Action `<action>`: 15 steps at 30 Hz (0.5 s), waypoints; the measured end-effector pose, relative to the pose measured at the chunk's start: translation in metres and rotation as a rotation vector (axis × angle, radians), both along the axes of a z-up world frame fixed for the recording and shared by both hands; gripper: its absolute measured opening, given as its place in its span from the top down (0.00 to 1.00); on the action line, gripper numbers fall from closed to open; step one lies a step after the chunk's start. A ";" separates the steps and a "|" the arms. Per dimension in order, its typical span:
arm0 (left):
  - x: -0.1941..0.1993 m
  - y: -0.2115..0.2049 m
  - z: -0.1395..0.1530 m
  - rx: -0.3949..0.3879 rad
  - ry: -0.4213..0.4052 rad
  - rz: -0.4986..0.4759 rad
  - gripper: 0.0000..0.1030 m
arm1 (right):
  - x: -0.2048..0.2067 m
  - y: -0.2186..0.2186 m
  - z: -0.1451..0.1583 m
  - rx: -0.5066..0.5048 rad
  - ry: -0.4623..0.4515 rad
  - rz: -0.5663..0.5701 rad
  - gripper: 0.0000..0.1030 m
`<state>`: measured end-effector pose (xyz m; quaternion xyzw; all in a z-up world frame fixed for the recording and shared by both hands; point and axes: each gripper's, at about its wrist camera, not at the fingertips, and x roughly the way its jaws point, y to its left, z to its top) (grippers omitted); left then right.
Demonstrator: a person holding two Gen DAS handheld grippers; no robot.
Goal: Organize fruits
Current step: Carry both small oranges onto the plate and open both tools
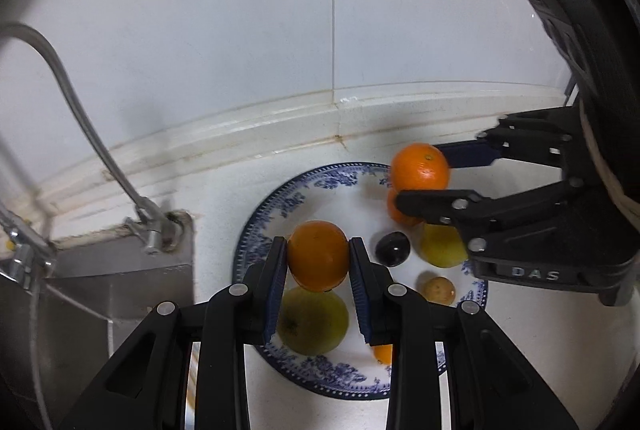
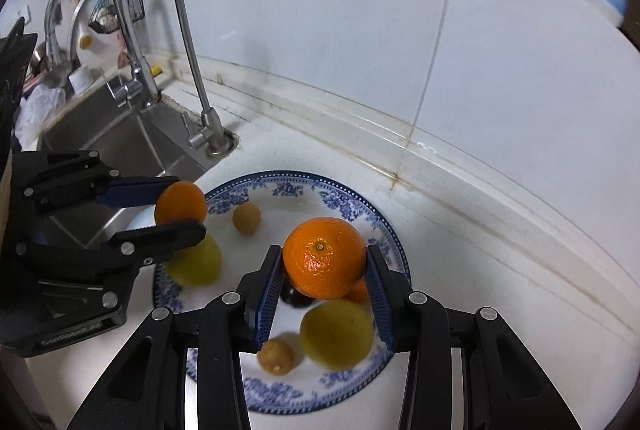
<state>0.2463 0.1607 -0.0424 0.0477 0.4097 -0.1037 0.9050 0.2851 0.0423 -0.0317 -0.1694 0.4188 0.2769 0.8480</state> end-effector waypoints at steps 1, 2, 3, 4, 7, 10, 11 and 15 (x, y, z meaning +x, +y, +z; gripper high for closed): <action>0.002 0.000 -0.002 -0.004 0.009 -0.003 0.71 | 0.005 0.003 -0.003 -0.004 0.005 0.008 0.60; 0.004 -0.001 -0.004 0.005 0.014 -0.005 0.71 | 0.007 0.005 -0.004 -0.008 0.009 0.016 0.60; 0.006 -0.002 -0.006 0.018 0.016 -0.003 0.71 | 0.011 0.007 -0.006 -0.013 0.012 0.019 0.60; 0.009 -0.002 -0.008 0.014 0.026 -0.001 0.71 | 0.013 0.009 -0.008 -0.017 0.014 0.019 0.60; 0.014 -0.001 -0.011 -0.006 0.047 0.001 0.71 | 0.021 0.014 -0.013 -0.022 0.029 0.019 0.60; 0.016 0.001 -0.012 -0.013 0.061 0.003 0.71 | 0.028 0.015 -0.015 0.003 0.057 0.014 0.59; 0.016 0.001 -0.012 -0.011 0.060 0.005 0.70 | 0.029 0.015 -0.016 0.005 0.062 0.013 0.59; 0.013 -0.002 -0.010 0.018 0.045 0.006 0.54 | 0.028 0.015 -0.016 0.005 0.065 0.022 0.59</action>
